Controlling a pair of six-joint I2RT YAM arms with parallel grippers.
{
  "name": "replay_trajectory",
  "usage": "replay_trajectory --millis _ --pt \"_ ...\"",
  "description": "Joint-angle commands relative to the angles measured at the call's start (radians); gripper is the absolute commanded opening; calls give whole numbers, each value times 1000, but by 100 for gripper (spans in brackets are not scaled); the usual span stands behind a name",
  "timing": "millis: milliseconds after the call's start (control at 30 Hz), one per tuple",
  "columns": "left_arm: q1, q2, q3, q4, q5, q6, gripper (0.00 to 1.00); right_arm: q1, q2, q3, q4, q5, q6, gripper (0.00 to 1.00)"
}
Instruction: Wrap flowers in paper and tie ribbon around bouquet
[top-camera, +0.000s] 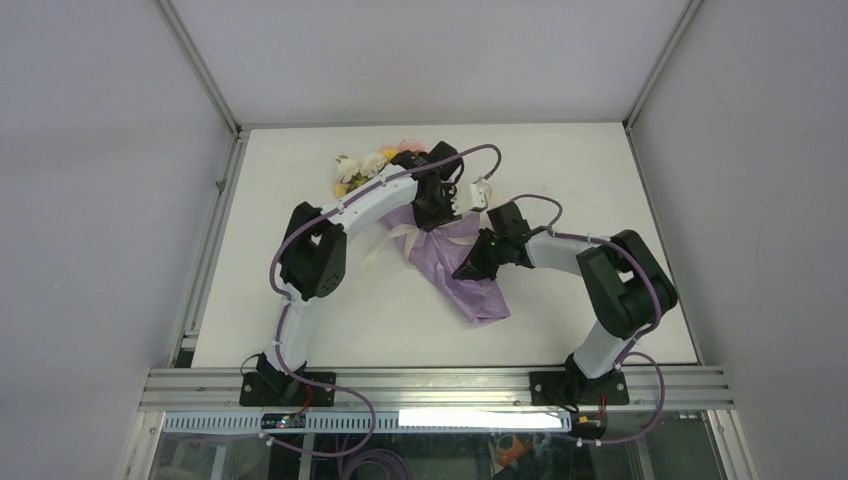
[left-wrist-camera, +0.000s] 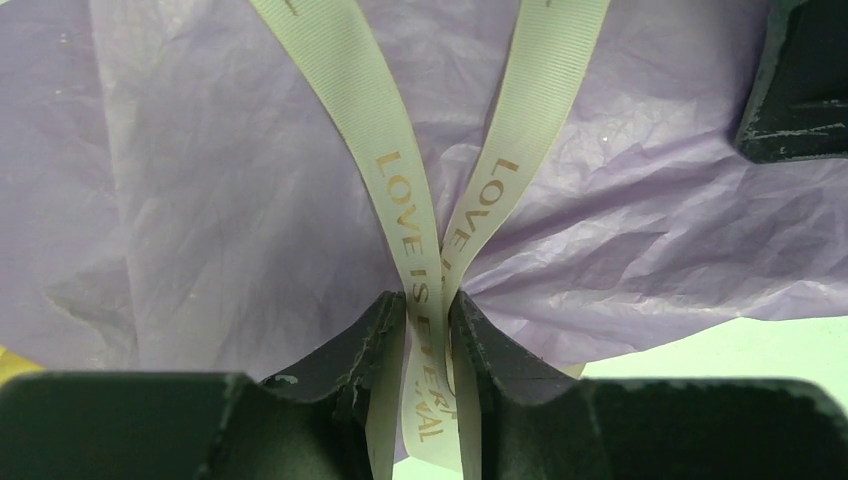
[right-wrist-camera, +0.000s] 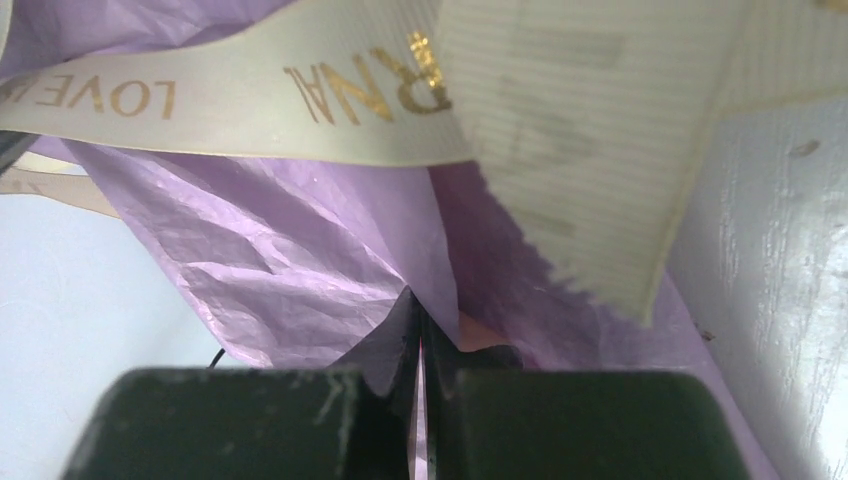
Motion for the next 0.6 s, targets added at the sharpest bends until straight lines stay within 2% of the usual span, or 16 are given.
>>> replay_trajectory --millis 0,167,333,467,567 --pt "10 -22 63 64 -42 -34 26 -7 23 -21 -25 80 -32 0" --pt "10 -8 86 78 -64 -51 25 -7 33 -14 -26 72 -38 0" --pt "9 -16 47 63 -34 0 15 -8 31 -12 -27 72 -39 0" --pt "6 -56 -32 33 26 56 26 -10 36 -11 -28 72 -42 0" --pt "5 -42 -33 32 -2 49 26 -11 47 -5 -24 68 -42 0"
